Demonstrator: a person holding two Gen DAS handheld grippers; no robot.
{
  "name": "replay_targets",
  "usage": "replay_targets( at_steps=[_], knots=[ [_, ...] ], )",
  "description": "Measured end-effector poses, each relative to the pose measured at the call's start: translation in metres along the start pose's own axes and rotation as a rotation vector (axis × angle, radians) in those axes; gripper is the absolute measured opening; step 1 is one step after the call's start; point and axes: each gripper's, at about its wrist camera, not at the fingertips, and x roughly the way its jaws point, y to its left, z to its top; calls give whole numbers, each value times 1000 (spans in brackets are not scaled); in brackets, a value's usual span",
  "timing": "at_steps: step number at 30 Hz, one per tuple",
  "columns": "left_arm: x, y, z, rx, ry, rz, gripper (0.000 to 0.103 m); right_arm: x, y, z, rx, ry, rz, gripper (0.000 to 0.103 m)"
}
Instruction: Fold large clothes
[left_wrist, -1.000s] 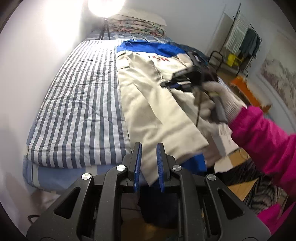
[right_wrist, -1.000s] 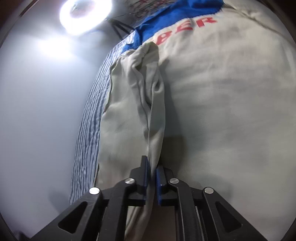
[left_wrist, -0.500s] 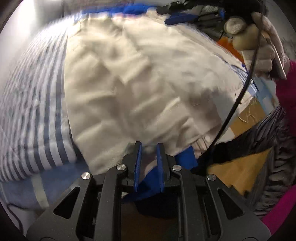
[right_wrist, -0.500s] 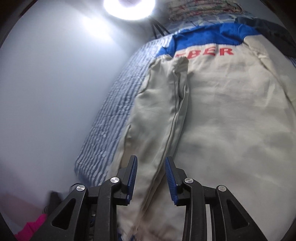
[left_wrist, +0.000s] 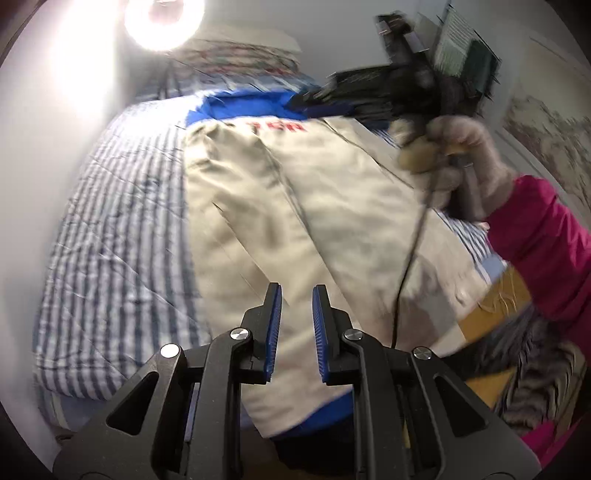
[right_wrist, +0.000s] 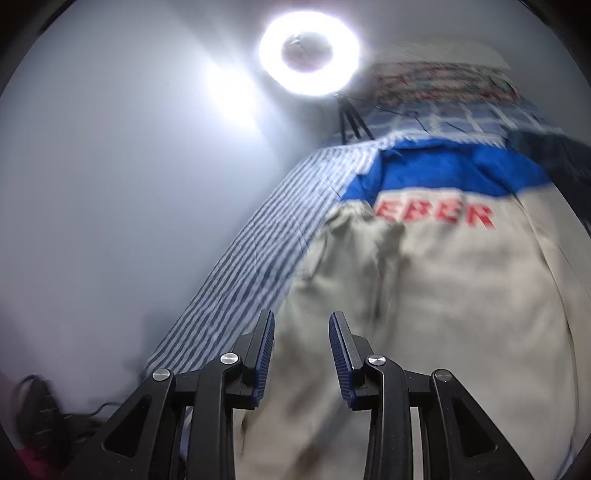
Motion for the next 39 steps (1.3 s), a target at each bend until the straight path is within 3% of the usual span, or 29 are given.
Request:
replay_targets(
  at_steps=[3,7,11,14,16,19,27,28,29,31,35,37,39],
  knots=[
    [1,10,11,-48,-25,43,15,50,-1,27,-28,-3,-37,32],
    [1,34,17,-128,-22,51,15,114,-14,52,-82,21,-150,28],
    [3,44,19,-176,-13,39,15,166,-51,60,-61,107,-264,22],
    [8,49,23,-185,-8,26,15,187,-87,49,15,157,-282,13],
    [12,48,26,-186,-5,18,15,185,-89,41,-4,112,-267,13],
    [9,40,29,-177,-11,12,15,183,-74,38,-87,117,-321,17],
    [0,18,39,-145,-61,-17,15,96,-62,31,13,26,-226,32],
    [-1,15,41,-139,-62,-23,16,81,-60,28,12,17,-227,38],
    [-1,12,43,-131,-65,-26,18,65,-58,25,13,5,-224,45],
    [-2,4,46,-117,-76,-38,31,34,-57,19,15,-26,-226,50],
    [-2,-19,54,-61,-94,-57,35,-28,-64,1,71,-70,-222,52],
    [1,-26,58,-52,-94,-79,41,-60,-71,-11,103,-91,-240,52],
    [5,-32,62,-50,-96,-94,41,-90,-75,-25,116,-117,-280,53]
  ],
)
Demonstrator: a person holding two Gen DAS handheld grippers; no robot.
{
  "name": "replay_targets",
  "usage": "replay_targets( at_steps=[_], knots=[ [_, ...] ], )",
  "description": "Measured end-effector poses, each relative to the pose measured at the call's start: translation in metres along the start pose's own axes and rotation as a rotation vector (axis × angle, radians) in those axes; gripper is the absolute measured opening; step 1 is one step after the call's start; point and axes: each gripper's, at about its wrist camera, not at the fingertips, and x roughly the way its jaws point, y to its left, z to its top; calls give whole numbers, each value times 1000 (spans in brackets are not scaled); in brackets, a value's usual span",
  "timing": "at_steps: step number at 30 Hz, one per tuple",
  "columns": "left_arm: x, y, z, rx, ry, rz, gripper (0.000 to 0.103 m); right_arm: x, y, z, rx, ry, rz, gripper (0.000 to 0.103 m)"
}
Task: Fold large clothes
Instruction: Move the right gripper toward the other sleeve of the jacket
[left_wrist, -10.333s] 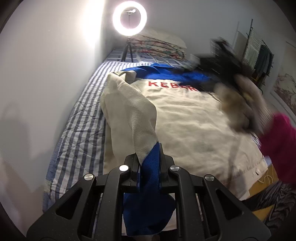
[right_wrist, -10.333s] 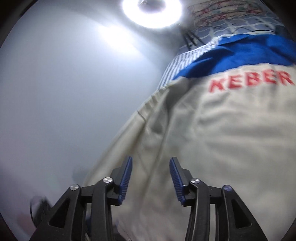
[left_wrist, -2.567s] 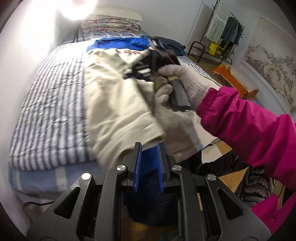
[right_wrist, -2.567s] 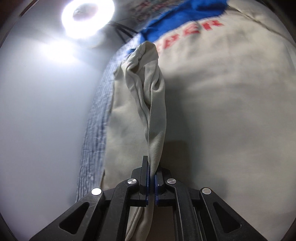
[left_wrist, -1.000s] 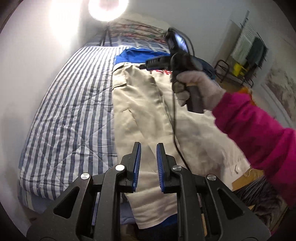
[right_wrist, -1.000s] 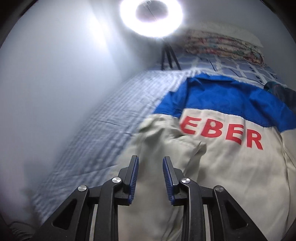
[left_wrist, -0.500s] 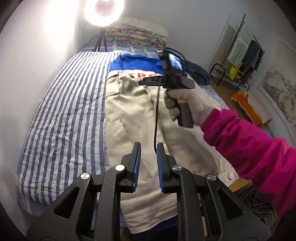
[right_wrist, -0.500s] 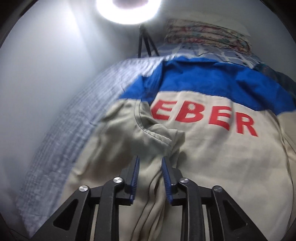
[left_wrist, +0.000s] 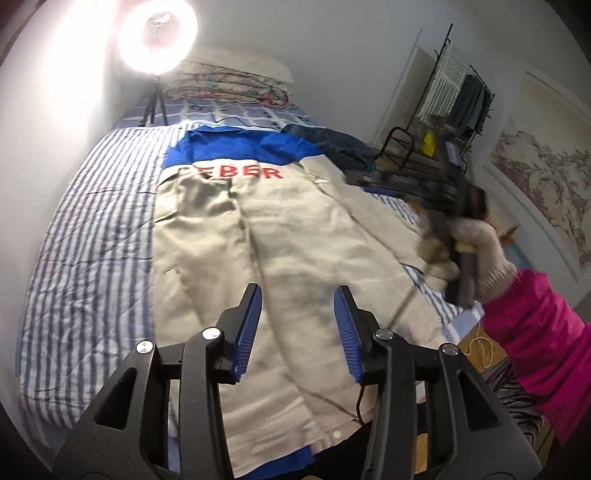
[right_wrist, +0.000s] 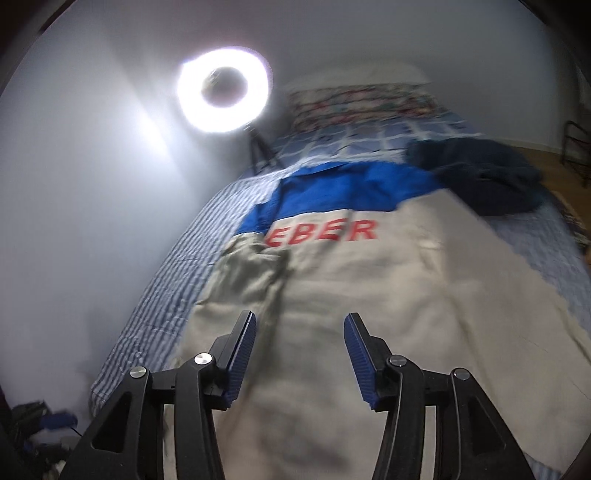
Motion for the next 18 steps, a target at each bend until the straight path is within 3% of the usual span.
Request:
replay_targets(
  at_steps=[5,10,18],
  knots=[
    [11,-12,8,7,0,-15,41,-64,-38,-24,19,-71,-74,61],
    [30,-30,11,33,27,-35,41,-125,-101,-48,117,-154,-186,64],
    [72,-56,11,65,111,-82,41,-185,-206,-93,331,-121,-379,64]
  ],
)
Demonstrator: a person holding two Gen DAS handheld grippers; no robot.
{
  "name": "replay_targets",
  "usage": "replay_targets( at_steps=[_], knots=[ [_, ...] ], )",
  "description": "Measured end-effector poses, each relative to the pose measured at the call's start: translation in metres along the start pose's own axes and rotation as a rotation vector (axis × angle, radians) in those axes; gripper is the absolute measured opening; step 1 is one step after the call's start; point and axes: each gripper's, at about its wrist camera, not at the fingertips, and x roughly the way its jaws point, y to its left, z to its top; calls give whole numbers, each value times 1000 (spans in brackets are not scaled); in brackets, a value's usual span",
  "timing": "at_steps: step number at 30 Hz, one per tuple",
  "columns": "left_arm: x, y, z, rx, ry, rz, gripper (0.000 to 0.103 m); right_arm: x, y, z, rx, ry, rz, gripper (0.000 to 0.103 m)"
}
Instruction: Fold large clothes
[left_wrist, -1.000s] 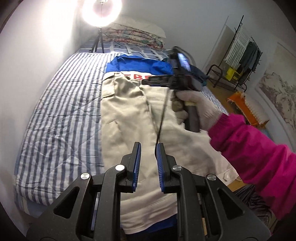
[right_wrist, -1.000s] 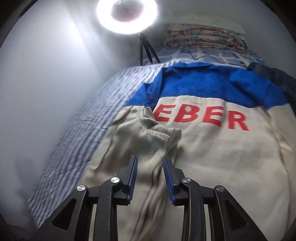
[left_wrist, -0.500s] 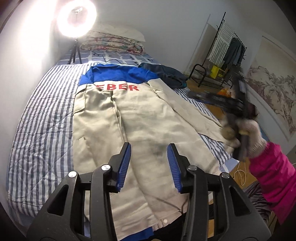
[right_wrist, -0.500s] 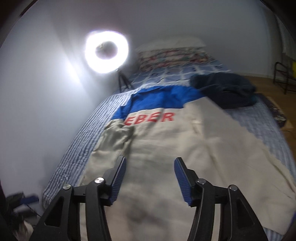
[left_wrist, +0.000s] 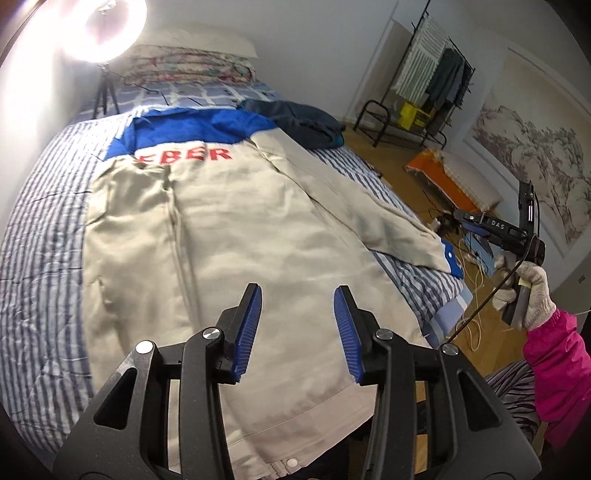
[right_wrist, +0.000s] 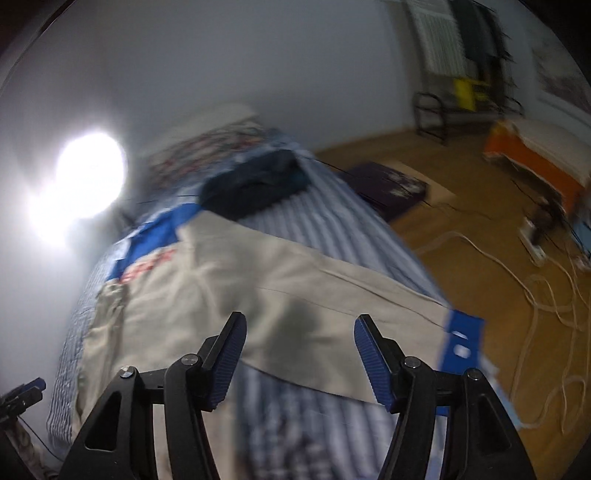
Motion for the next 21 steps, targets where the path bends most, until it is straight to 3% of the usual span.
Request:
replay_targets(
  at_steps=[5,8,12,16,21],
  knots=[
    [18,-3,7,-8,51,-18,41,-2,-56,-5,103,25,-37,64],
    [23,-8,14,41,48,9,41,5,-98,-8,217,48,-58,64],
    [29,-4,16,35,49,9,41,26,-141,-12,375,96,-36,64],
    [39,2,9,32,80,26,41,47,-155,-12,386,121,-123,71],
    [40,7,4,34,81,40,41,72,-163,-13,393,166,-128,71]
  ],
)
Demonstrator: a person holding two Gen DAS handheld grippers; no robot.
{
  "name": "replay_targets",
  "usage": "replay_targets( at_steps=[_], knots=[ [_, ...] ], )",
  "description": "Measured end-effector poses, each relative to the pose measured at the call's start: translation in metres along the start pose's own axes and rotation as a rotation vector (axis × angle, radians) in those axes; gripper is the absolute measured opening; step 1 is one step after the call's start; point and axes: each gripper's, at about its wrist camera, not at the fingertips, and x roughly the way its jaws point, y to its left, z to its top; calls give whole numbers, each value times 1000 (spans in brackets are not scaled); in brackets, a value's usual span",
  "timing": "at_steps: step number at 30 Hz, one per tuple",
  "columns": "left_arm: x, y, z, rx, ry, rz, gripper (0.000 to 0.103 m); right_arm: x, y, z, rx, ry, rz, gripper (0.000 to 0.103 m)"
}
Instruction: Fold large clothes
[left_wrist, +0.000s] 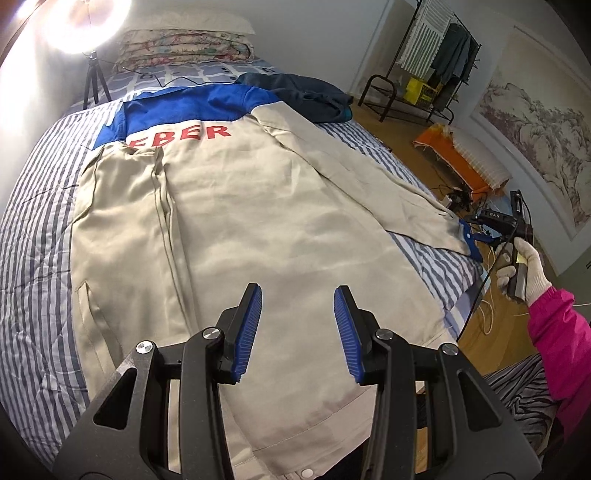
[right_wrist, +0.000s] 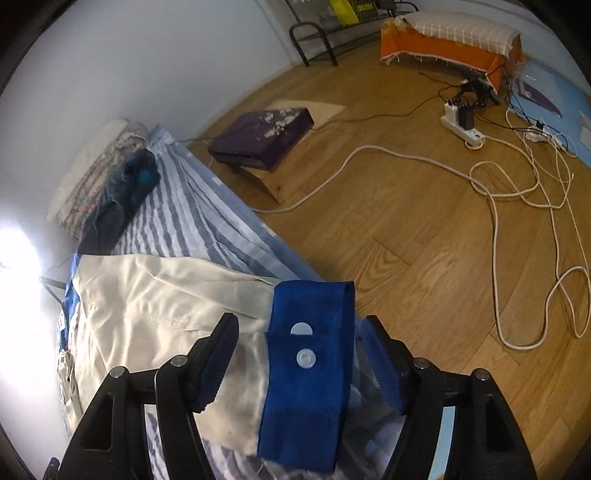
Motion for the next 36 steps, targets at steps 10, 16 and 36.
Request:
replay_targets(
  at_steps=[10,16,36],
  knots=[
    [-2,-2,-1,28,-15,29,41,-18,19,2,-78,-68,23,2],
    [-6,1,-1,18,-25,32,41,-71,50,-17,-172,-150,170,0],
    [-32,59,-8,-163,-92,101,41,-91,262,-240,-917,192,671,0]
  ],
)
